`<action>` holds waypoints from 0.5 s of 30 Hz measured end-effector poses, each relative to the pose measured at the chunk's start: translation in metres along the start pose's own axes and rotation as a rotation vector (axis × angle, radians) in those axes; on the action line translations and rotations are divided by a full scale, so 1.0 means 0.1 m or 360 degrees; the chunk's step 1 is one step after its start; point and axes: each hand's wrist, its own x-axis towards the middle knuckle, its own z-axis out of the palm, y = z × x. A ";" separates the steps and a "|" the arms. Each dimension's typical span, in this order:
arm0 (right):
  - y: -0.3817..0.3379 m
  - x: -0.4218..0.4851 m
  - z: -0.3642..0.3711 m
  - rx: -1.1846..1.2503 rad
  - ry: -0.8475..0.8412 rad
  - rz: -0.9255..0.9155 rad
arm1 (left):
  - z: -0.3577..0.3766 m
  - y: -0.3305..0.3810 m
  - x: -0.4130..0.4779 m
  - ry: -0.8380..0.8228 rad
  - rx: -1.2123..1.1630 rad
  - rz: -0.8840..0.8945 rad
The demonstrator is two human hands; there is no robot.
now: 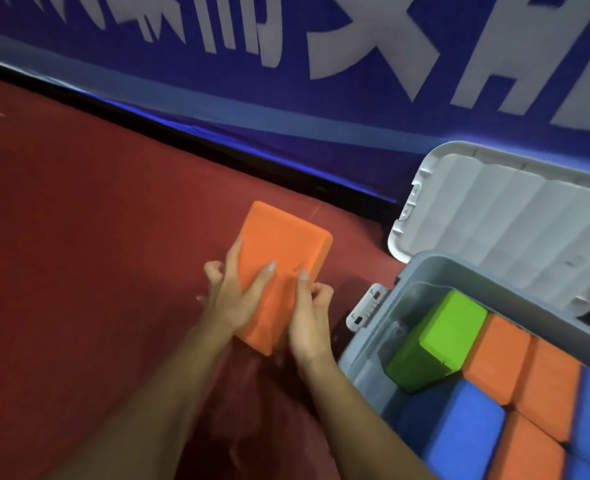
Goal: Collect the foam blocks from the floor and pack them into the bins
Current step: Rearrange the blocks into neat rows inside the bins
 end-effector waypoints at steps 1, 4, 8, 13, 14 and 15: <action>-0.15 -0.03 -0.11 -0.0004 0.0035 -0.0070 | -0.01 0.20 -0.05 0.0015 -0.0065 0.0078; -0.54 -0.14 -0.52 0.0075 0.0219 -0.0245 | 0.02 0.71 -0.20 -0.0028 -0.0206 0.0372; -0.88 -0.47 -1.24 0.0322 0.0262 -0.0303 | 0.30 1.29 -0.42 -0.0161 -0.0487 0.0676; -1.00 -0.90 -2.12 0.0141 0.0263 -0.0299 | 0.77 1.86 -0.86 -0.0624 -0.0700 0.0684; -1.03 -1.00 -2.24 0.0073 0.0221 -0.0263 | 0.81 1.94 -0.97 -0.0725 -0.0695 0.0661; -1.07 -1.09 -2.34 0.0016 0.0167 -0.0224 | 0.83 2.01 -1.07 -0.0828 -0.0707 0.0643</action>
